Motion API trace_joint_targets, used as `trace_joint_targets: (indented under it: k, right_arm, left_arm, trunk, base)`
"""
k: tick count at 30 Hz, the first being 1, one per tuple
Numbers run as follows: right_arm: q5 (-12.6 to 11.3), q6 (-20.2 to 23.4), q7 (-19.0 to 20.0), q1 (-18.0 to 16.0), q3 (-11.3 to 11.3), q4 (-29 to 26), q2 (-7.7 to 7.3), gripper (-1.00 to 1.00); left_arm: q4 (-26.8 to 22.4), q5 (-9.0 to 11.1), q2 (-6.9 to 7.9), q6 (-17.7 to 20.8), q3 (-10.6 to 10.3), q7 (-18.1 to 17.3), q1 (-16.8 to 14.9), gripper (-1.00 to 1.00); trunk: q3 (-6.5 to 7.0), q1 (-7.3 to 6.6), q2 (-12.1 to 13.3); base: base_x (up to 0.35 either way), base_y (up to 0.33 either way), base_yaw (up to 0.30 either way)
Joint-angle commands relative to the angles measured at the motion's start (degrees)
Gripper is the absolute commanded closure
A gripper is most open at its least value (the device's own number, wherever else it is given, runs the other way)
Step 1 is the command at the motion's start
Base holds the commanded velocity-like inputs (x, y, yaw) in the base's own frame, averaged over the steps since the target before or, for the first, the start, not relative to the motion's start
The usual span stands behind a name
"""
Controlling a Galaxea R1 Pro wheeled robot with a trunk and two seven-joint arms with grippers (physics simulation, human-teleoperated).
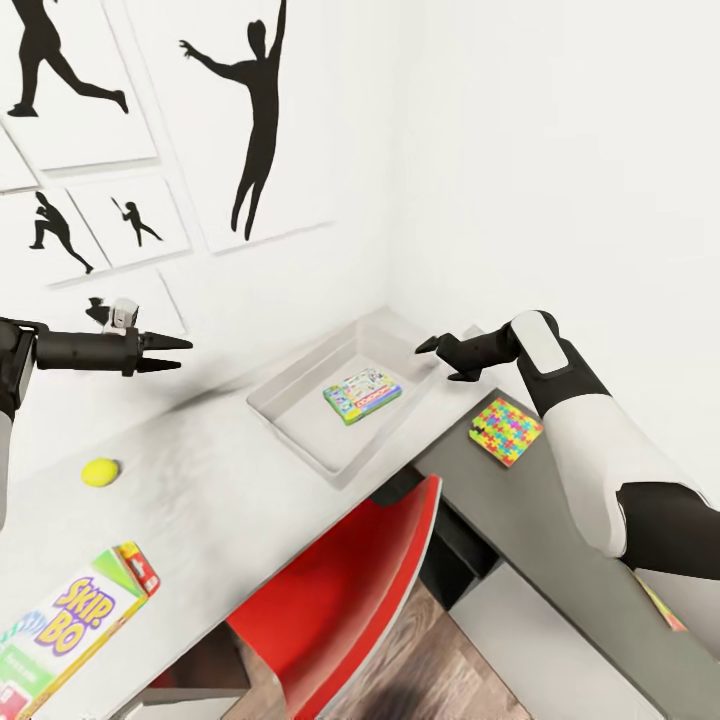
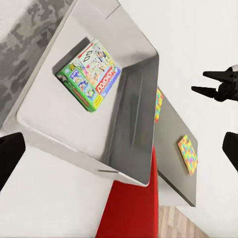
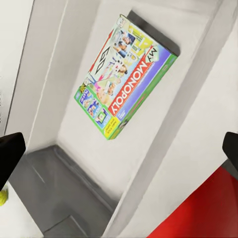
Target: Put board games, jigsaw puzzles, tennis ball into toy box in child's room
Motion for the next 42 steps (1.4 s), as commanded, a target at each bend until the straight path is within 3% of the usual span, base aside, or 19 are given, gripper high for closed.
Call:
trace_joint_targets:
  k: [1,13,32,42]
  right_arm:
    - [-0.59,0.07,-0.54,-0.06,0.18,-0.04,-0.04,-1.0]
    - [-0.57,0.07,-0.55,-0.08,0.22,-0.04,-0.05,-1.0]
    - [-0.57,0.07,-0.55,-0.08,0.25,-0.04,0.09,-1.0]
    - [-0.48,0.07,-0.55,-0.06,0.27,-0.04,0.49,-1.0]
  left_arm:
    - [-0.02,-0.6,-0.03,0.6,0.19,-0.49,-0.05,-1.0]
    - [-0.02,-0.6,-0.03,0.6,0.19,-0.49,-0.07,-1.0]
    - [-0.02,-0.57,0.07,0.6,0.19,-0.49,-0.05,-1.0]
    - [-0.02,-0.53,0.22,0.6,0.24,-0.49,-0.05,-1.0]
  trunk:
    - [-0.1,0.03,-0.11]
    - [-0.07,0.03,-0.11]
    - [0.78,0.03,-0.11]
    - [1.64,0.03,-0.11]
  base:
    - [-0.045,0.105,-0.017]
    - [-0.013,0.03,-0.014]
    - [-0.051,0.001,-0.217]
    - [-0.001,0.0,-0.072]
